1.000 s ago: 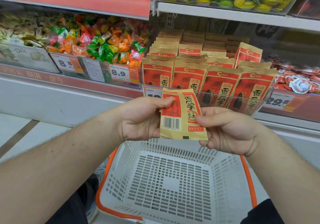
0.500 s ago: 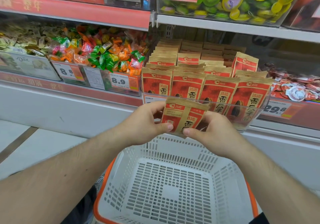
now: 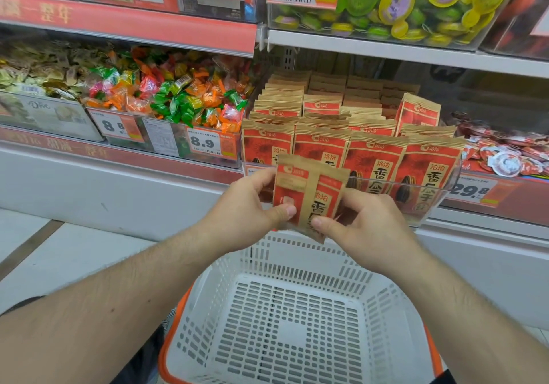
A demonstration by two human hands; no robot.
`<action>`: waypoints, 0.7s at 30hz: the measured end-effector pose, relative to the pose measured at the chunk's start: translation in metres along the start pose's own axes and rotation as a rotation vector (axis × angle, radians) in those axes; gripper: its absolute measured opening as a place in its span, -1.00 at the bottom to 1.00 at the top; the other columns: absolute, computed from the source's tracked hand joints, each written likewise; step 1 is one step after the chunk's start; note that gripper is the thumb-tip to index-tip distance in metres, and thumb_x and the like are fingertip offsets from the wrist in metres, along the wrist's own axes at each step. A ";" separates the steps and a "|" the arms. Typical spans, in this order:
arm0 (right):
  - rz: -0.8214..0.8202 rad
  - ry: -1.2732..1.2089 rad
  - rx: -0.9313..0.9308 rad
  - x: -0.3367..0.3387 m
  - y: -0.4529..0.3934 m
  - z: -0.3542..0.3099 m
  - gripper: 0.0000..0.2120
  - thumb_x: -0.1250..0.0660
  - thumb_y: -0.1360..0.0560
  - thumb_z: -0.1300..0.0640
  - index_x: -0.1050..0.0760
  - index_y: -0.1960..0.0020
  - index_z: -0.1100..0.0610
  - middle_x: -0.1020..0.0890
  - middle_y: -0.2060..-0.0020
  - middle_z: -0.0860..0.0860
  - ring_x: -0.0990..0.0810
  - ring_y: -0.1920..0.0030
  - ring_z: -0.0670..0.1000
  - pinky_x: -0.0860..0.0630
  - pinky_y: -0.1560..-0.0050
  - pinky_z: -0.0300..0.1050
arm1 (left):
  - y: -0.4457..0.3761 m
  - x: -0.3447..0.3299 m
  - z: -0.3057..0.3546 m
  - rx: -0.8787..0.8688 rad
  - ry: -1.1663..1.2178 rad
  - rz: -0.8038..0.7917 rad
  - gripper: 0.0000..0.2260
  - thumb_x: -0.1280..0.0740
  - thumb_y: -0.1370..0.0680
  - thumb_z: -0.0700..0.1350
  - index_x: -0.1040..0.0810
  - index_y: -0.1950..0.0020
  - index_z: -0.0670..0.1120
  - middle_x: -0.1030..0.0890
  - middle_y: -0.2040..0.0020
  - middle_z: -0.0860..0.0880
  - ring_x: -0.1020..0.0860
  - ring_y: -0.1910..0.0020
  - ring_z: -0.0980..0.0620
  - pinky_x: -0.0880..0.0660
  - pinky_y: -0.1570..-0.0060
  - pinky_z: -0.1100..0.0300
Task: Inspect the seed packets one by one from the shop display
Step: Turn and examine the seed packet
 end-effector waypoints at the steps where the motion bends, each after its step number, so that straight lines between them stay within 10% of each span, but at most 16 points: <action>1: 0.035 0.026 0.022 0.002 0.001 -0.003 -0.77 -0.43 -0.44 -0.11 -0.65 -0.06 -0.09 -0.70 0.20 -0.16 -0.63 0.19 -0.16 -0.59 0.10 -0.06 | 0.001 0.001 -0.001 0.017 0.039 0.042 -0.67 -0.44 -0.53 -0.25 -0.55 -0.18 0.12 -0.66 -0.05 0.12 -0.66 -0.02 0.10 -0.65 0.08 0.13; 6: 0.170 0.171 0.226 -0.003 0.010 -0.030 -0.61 -0.19 -0.36 -0.25 -0.53 0.29 0.06 -0.60 0.47 -0.08 -0.59 0.43 0.01 -0.55 0.37 -0.02 | 0.010 -0.015 0.007 0.045 0.181 0.015 -0.56 -0.59 -0.39 -0.03 -0.51 -0.20 0.07 -0.68 0.02 0.21 -0.66 0.04 0.19 -0.61 0.05 0.20; 10: 0.081 -0.051 0.234 -0.007 0.010 -0.027 -0.67 -0.29 -0.32 -0.22 -0.60 0.25 0.03 -0.62 0.42 -0.12 -0.59 0.39 -0.07 -0.54 0.32 -0.02 | 0.009 -0.015 -0.005 0.183 0.287 0.005 -0.55 -0.53 -0.29 0.00 -0.55 -0.14 0.02 -0.67 0.04 0.10 -0.69 0.09 0.02 -0.66 0.07 -0.12; 21: 0.110 -0.243 0.174 0.000 0.009 -0.024 -0.80 -0.29 -0.55 0.07 -0.57 0.23 0.05 -0.59 0.41 0.05 -0.57 0.39 0.06 -0.48 0.30 0.05 | 0.009 -0.032 -0.012 0.261 0.254 -0.167 -0.63 -0.45 -0.31 -0.03 -0.57 -0.11 0.00 -0.64 -0.02 0.04 -0.66 0.11 0.05 -0.63 0.12 0.02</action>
Point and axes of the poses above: each hand's wrist, its own y-axis away from the middle knuckle, its own x-axis out of the back of the hand, z = x × y, the point moved 8 cm from there along -y, towards the middle knuckle
